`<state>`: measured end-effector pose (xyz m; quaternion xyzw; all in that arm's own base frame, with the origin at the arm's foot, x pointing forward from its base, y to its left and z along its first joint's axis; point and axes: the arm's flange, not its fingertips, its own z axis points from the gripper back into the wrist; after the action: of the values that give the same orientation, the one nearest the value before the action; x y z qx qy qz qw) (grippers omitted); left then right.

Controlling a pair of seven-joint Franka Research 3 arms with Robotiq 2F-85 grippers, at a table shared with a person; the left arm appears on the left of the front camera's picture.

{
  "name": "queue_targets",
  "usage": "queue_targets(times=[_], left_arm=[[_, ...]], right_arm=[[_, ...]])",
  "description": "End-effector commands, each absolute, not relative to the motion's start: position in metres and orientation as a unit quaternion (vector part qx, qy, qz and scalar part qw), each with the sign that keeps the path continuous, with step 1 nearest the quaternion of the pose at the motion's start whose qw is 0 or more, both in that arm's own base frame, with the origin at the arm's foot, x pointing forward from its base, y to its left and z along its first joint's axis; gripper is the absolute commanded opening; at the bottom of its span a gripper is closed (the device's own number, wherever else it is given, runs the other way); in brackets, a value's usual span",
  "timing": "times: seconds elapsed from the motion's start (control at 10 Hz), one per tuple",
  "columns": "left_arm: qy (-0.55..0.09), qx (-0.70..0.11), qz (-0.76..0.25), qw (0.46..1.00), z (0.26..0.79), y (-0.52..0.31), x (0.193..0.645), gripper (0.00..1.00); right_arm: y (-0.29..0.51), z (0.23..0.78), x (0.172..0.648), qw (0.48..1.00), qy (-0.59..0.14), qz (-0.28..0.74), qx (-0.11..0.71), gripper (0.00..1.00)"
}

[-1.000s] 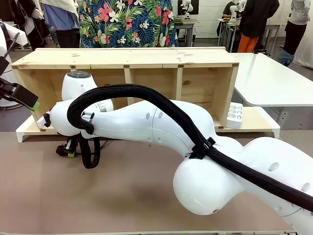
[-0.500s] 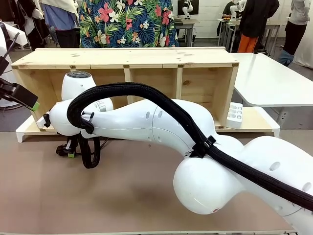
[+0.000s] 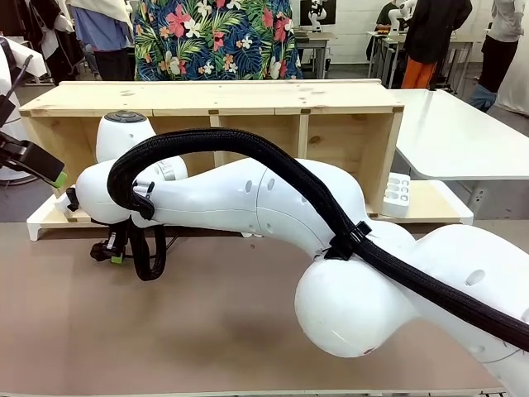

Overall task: Perform cable management.
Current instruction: Pull the grasped Power Cable to the location of the Power Strip.

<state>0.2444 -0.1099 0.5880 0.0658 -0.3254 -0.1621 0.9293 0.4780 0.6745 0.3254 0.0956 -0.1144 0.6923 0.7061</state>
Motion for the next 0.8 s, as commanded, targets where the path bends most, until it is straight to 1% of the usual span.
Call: queue_targets(times=[0.0, 0.7], left_arm=[[-0.326, 0.067, -0.164, 0.929, 0.588, -0.109, 0.246, 1.00], [-0.326, 0.067, -0.164, 0.929, 0.588, -0.109, 0.246, 1.00]], right_arm=[[0.663, 0.333, 0.463, 0.713, -0.102, 0.689, 0.078, 0.14], [0.632, 0.342, 0.445, 0.731, -0.060, 0.677, 0.052, 0.14]])
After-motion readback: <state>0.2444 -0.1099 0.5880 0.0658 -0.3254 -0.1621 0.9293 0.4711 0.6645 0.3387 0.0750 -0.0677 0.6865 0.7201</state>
